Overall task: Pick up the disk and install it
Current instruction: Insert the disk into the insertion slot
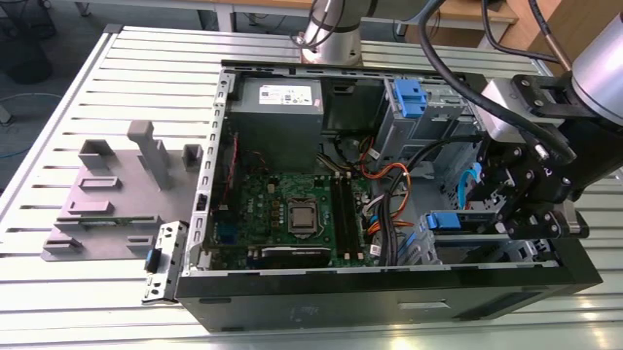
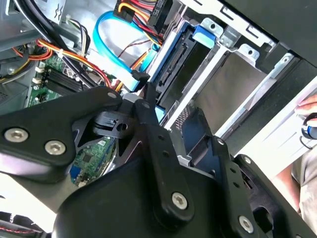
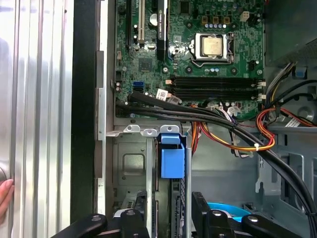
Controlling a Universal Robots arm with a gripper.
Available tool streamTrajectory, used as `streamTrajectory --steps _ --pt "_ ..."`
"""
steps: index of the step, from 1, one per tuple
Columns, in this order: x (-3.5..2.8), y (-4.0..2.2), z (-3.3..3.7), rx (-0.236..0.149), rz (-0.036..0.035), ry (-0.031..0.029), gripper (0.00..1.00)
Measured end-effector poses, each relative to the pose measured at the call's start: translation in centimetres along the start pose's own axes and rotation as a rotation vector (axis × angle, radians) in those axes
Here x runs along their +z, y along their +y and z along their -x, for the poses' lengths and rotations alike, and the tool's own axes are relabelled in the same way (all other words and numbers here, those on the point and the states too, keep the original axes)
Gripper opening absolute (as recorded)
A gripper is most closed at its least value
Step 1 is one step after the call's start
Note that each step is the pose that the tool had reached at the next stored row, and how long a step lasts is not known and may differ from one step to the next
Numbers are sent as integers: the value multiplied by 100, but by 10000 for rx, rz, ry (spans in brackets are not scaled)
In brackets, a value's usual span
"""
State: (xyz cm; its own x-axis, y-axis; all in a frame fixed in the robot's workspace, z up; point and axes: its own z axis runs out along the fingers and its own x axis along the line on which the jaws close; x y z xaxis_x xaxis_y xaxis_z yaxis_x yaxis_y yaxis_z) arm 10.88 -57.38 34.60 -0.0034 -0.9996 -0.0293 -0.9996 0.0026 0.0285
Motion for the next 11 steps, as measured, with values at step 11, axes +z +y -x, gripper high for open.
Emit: streamTrajectory --steps 11 --pt "-36 2 1 0 -3 -3 48"
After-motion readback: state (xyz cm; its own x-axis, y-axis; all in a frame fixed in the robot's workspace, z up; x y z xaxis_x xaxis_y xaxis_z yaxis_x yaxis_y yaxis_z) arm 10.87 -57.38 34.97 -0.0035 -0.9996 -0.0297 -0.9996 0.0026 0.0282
